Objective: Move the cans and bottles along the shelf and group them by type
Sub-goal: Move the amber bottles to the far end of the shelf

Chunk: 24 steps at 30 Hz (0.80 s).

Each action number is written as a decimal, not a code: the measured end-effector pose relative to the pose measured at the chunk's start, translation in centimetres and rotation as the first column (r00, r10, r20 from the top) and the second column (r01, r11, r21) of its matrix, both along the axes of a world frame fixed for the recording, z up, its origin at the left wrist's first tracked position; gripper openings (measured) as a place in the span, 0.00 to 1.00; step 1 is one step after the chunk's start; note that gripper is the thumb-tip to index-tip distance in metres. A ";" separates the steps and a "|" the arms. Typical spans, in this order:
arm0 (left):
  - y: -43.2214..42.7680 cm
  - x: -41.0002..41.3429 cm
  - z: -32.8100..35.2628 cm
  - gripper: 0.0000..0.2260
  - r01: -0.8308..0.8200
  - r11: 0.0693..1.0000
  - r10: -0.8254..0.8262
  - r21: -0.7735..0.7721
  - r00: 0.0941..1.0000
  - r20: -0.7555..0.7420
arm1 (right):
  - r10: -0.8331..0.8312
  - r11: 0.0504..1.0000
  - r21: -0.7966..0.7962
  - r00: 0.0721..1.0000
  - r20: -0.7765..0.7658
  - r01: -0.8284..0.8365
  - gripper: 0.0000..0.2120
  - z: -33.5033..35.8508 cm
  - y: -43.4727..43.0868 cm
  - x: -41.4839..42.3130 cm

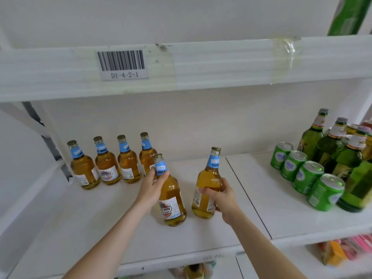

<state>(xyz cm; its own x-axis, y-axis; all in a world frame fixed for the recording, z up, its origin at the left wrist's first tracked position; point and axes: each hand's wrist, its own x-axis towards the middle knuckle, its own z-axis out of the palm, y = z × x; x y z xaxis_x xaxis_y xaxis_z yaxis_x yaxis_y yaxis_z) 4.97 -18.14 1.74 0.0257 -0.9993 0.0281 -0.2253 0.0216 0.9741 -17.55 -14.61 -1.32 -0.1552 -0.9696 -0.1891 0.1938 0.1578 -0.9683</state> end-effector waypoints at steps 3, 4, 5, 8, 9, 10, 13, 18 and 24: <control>2.0 0.0 0.2 0.22 0.002 1.000 -0.002 0.006 1.000 -0.027 | -0.009 1.000 0.009 1.000 0.014 0.009 0.28 0.1 2.5 0.0; 2.7 -0.1 0.3 0.23 0.009 1.000 -0.009 0.005 1.000 -0.023 | -0.012 1.000 0.008 1.000 0.012 0.012 0.28 0.2 3.3 0.0; 3.3 -0.4 0.5 0.23 0.020 1.000 -0.020 0.002 1.000 -0.017 | -0.016 1.000 0.005 1.000 0.006 0.016 0.28 0.3 4.0 -0.1; 5.2 -1.4 0.7 0.18 0.047 0.999 -0.047 -0.001 0.999 -0.003 | -0.028 1.000 0.003 1.000 -0.002 0.028 0.29 0.4 6.1 -0.6; 5.9 -1.9 0.9 0.14 0.059 0.998 -0.059 0.000 0.998 0.001 | -0.030 1.000 0.002 1.000 -0.001 0.030 0.28 0.4 6.7 -0.8; 6.4 -2.4 1.0 0.11 0.073 0.997 -0.073 -0.001 0.997 0.006 | -0.032 0.999 0.002 0.999 -0.002 0.032 0.28 0.4 7.3 -1.0; 7.7 -4.1 1.5 0.12 0.106 0.994 -0.106 -0.010 0.994 0.026 | -0.045 0.999 -0.003 0.999 -0.009 0.045 0.27 0.4 8.5 -2.2; 8.8 -8.0 2.3 0.18 0.135 0.990 -0.133 -0.033 0.989 0.057 | -0.055 0.998 -0.011 0.998 -0.041 0.054 0.31 0.7 9.7 -5.8; 9.7 -14.4 2.4 0.15 0.142 0.988 -0.140 -0.055 0.989 0.042 | -0.037 0.999 -0.032 0.997 -0.074 0.035 0.28 1.5 10.7 -12.4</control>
<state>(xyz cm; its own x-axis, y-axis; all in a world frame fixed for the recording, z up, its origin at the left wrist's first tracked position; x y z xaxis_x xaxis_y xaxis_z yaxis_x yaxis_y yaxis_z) -9.39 -8.43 4.13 -0.1176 -0.9895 0.0842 -0.2526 0.1118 0.9611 -29.99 -3.86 0.16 -0.2028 -0.9683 -0.1457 0.1264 0.1217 -0.9845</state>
